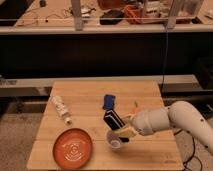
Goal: Place the eraser in the ceramic cup
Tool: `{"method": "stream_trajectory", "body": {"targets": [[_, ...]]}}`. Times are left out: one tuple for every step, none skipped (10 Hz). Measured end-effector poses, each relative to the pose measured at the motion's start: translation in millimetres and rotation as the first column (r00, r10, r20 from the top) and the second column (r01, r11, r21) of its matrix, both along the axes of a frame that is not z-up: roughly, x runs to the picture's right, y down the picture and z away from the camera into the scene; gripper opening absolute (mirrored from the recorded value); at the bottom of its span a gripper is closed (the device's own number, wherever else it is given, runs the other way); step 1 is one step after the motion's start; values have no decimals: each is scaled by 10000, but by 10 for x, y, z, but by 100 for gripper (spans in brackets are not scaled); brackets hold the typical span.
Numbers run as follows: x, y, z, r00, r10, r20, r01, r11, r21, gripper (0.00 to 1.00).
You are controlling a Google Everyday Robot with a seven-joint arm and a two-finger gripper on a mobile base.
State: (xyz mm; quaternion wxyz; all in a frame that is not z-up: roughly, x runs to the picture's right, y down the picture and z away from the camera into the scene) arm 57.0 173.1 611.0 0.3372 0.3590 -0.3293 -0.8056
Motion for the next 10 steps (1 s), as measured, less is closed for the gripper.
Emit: {"method": "stream_trajectory", "body": {"targets": [[-56,11,20,10000,-62,38,62,10000,29,0],[-102,23,49,9999,-116,61,116,9999,52,0],[-130,33,65,9998,-153,83,153,9999,64,0],[-152,42,79,9998,-184,107,183,9998,68,0],[-181,55,98,9996,-236,140,235,9997,62,0],[-206,65,112,9995,-269,175,268,9996,41,0],[-222,71,117,9994,-303,194,302,9995,24,0],[-237,79,120,9992,-326,219,326,9995,3,0],[-257,98,115,9990,-365,254,366,9993,-56,0],[-266,112,98,9989,-377,277,380,9992,-108,0]]}}
